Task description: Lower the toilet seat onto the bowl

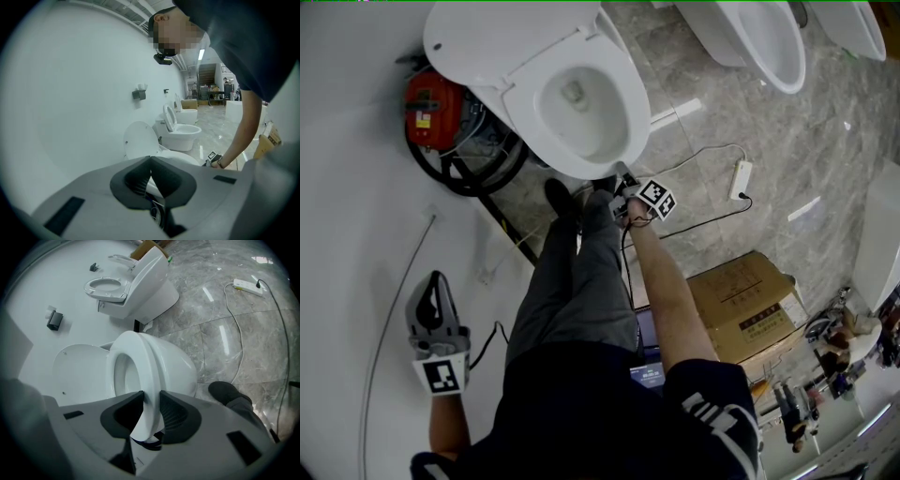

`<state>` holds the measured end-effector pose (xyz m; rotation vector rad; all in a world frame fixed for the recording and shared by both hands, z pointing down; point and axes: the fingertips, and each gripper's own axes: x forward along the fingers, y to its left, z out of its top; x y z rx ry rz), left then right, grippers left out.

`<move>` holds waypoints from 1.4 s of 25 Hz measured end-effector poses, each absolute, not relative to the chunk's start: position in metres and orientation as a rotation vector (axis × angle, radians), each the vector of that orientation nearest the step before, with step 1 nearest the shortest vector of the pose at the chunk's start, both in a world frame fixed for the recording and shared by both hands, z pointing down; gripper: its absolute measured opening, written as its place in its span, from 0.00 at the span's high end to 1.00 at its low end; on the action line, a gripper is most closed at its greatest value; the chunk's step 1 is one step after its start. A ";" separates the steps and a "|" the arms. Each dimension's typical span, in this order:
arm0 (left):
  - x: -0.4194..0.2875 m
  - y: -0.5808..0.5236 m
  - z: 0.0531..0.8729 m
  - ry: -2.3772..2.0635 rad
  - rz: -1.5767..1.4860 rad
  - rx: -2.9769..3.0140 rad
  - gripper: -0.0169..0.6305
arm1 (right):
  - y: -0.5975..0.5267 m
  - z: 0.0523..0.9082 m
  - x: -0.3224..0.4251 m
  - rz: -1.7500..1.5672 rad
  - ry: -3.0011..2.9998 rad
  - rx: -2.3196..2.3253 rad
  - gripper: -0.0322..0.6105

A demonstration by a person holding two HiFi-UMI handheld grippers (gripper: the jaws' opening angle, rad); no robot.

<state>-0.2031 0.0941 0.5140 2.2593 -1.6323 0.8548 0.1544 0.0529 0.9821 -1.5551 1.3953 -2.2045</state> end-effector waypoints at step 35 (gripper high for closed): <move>-0.204 0.094 0.530 -1.616 0.871 2.234 0.94 | 0.053 0.999 0.155 -2.268 1.494 -1.602 0.76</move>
